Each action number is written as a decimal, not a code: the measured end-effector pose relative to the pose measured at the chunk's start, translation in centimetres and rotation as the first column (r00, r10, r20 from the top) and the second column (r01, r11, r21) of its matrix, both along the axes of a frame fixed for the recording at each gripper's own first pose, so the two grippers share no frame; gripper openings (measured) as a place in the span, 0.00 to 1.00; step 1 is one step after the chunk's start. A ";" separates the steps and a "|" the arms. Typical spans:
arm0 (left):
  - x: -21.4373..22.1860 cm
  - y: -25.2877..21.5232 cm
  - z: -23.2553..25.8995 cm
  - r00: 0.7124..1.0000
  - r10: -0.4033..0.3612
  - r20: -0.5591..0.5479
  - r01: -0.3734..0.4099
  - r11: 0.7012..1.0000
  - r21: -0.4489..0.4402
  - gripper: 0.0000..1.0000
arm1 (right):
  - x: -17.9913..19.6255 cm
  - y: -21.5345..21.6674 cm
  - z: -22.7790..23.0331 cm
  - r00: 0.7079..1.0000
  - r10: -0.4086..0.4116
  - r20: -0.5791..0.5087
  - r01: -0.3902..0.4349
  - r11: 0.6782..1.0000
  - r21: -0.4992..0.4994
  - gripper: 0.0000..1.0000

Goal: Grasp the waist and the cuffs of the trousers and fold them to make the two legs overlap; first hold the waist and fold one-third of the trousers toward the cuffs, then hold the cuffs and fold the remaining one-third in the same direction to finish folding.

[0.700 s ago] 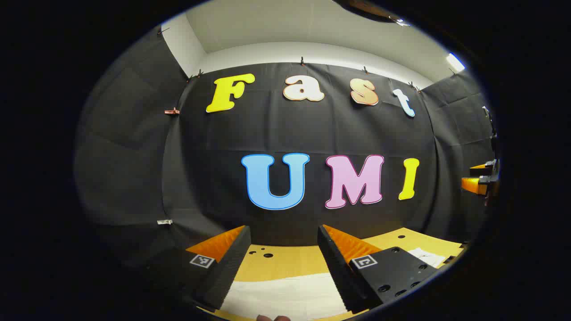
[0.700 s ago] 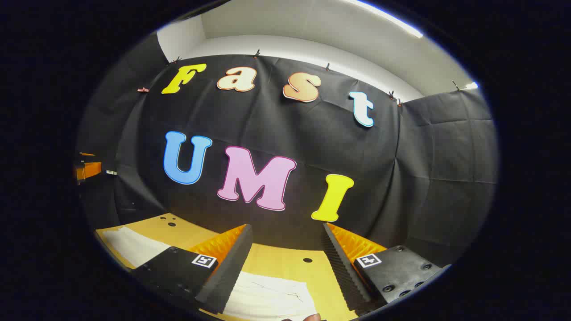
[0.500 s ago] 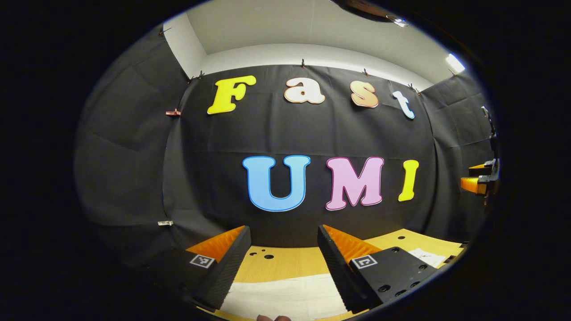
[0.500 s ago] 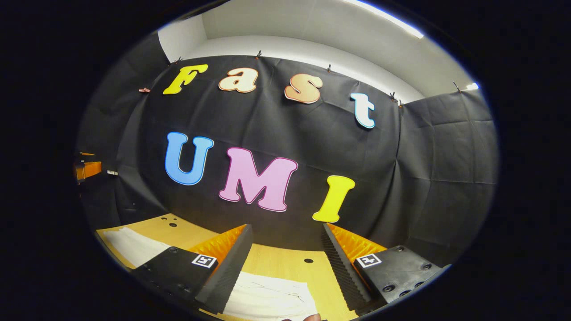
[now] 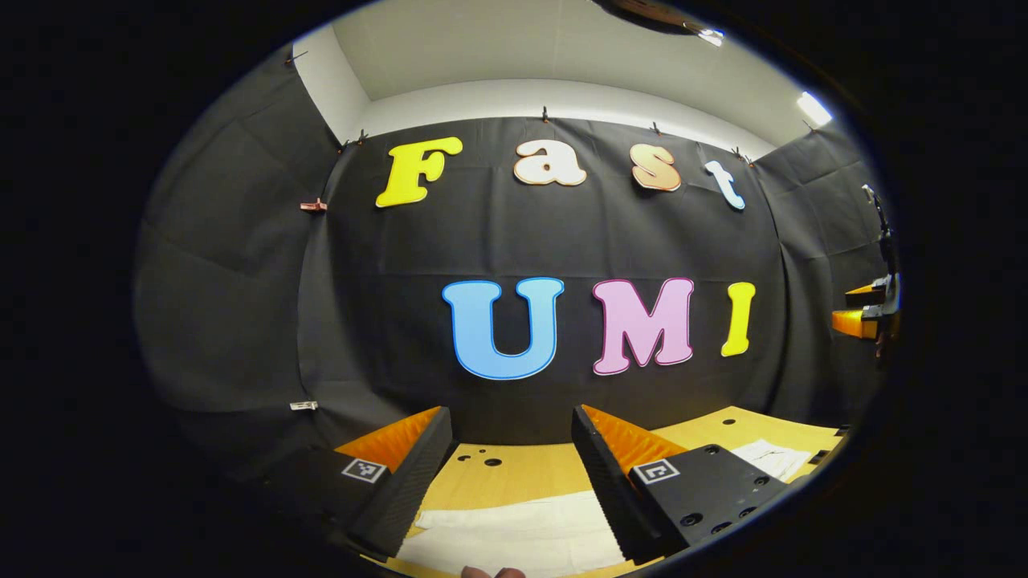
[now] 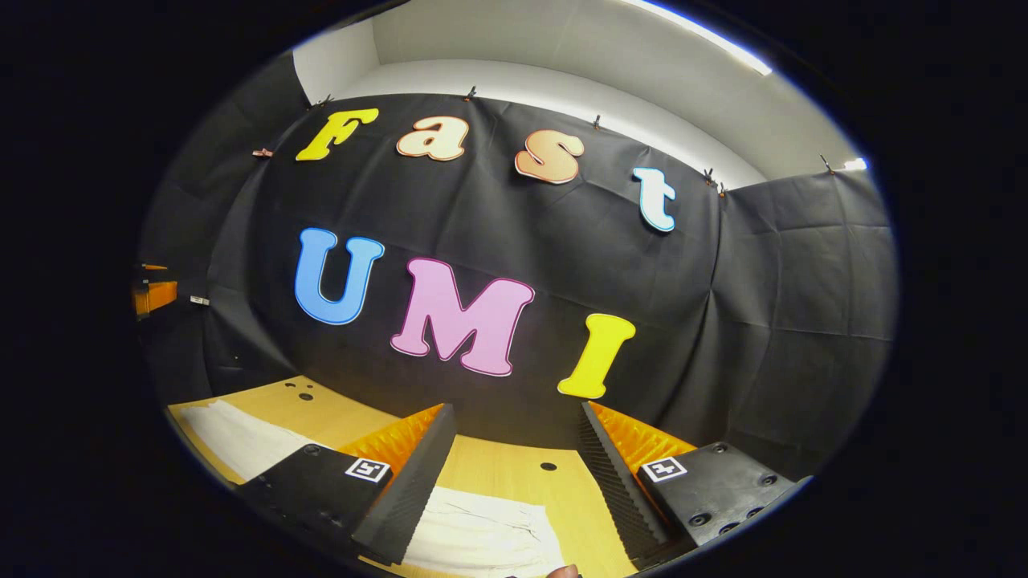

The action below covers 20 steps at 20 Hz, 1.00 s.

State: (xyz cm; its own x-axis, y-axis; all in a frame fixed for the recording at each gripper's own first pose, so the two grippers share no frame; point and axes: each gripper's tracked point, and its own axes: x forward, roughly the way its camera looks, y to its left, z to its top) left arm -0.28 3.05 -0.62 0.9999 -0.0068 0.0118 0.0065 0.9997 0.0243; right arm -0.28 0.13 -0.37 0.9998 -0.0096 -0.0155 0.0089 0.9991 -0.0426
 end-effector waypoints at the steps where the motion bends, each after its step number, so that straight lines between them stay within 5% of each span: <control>1: 0.0 0.5 -0.3 1.000 -0.004 -0.001 0.004 1.000 0.011 0.95 | 0.0 -0.2 -0.1 1.000 -0.003 -0.002 0.003 1.000 -0.006 0.97; 4: 0.1 1.7 -1.7 0.999 -0.032 -0.016 0.033 0.994 0.101 0.95 | -0.2 -0.6 -0.4 1.000 -0.012 -0.011 0.011 0.999 -0.040 0.97; 6: 0.1 3.0 -3.5 0.997 -0.055 -0.046 0.065 0.965 0.255 0.96 | -0.2 -1.3 -1.3 0.999 -0.025 -0.027 0.024 0.997 -0.067 0.97; 9: -0.2 5.2 -8.5 0.986 -0.084 -0.142 0.142 0.872 0.469 0.96 | -1.2 -2.5 -2.3 0.997 -0.048 -0.054 0.044 0.996 -0.077 0.97; 13: -1.1 6.8 -15.9 0.936 -0.138 -0.323 0.312 0.753 0.580 0.96 | -1.7 -3.3 -4.0 0.993 -0.067 -0.098 0.055 0.991 -0.119 0.97; 15: -1.7 7.0 -19.9 0.885 -0.188 -0.427 0.435 0.663 0.609 0.96 | -2.0 -3.7 -4.8 0.990 -0.081 -0.117 0.065 0.989 -0.134 0.97; 20: -4.3 8.9 -30.6 0.721 -0.185 -0.667 0.681 0.365 0.635 0.97 | -2.5 -4.5 -6.3 0.981 -0.117 -0.154 0.097 0.987 -0.128 0.98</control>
State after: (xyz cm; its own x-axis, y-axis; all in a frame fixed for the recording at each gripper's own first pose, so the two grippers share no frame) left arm -4.59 11.98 -31.24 0.7181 -0.1985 -0.6671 0.6887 0.3410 0.6398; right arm -2.77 -4.38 -6.62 0.9775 -0.1277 -0.1678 0.0986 0.9803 -0.1713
